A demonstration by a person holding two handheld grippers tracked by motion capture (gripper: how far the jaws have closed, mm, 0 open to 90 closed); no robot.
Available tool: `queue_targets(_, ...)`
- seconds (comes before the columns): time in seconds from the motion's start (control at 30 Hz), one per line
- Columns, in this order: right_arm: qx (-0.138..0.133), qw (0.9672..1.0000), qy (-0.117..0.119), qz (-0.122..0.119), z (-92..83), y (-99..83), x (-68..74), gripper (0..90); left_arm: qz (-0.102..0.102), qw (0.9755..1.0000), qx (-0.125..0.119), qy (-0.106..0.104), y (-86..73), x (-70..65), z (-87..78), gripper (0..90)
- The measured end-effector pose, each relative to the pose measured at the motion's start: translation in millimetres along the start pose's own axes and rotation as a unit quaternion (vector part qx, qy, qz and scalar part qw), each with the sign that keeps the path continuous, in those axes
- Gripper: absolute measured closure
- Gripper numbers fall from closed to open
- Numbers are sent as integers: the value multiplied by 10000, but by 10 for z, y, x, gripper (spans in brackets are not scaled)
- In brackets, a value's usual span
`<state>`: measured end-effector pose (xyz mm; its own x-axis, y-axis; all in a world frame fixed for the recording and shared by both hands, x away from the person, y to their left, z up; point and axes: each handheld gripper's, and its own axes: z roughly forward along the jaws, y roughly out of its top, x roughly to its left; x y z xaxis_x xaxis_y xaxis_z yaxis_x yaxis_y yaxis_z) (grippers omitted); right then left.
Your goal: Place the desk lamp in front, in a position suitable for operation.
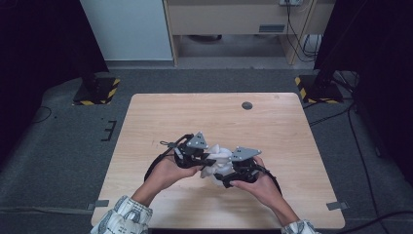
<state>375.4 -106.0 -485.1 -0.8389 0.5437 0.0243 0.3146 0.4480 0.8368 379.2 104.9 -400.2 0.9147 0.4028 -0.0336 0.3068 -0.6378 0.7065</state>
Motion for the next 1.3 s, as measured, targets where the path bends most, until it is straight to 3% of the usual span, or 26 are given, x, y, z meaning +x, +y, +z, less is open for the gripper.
queue_targets(0.17, 8, 10000, 22, -26, -19, -12, 1, 85, 56, 9999, -94, 28, 91, -6, 66, 750)
queue_targets(0.27, 13, 10000, 39, -37, -32, -19, -6, 87, 59, 9994, -58, 323, 156, 51, 98, 750)
queue_targets(0.33, 15, 10000, 48, -42, -37, -22, -7, 87, 65, 9990, 118, 428, 137, 88, 84, 750)
queue_targets(0.47, 16, 9999, 78, -63, -34, -20, 1, 87, 8, 9997, 152, 164, 71, 54, 20, 752)
queue_targets(0.67, 43, 9998, 140, -111, -27, -9, 32, 87, 222, 9995, 196, -84, 127, -125, 61, 752)
queue_targets(0.77, 37, 9998, 142, -110, -29, -10, 30, 88, 168, 9997, 152, -70, 198, -104, 132, 752)
queue_targets(0.87, 34, 9998, 150, -115, -30, -12, 28, 88, 227, 9995, 195, 133, 270, -68, 187, 752)
queue_targets(1.0, 41, 9998, 159, -117, -31, -14, 29, 88, 138, 9995, 190, 197, 273, 0, 197, 753)
queue_targets(1.13, 41, 9998, 159, -123, -29, -12, 30, 88, 14, 9998, 183, 72, 165, 53, 95, 754)
queue_targets(1.3, 60, 9996, 212, -157, -17, 1, 58, 87, 178, 9996, 212, -110, 112, -32, 44, 755)
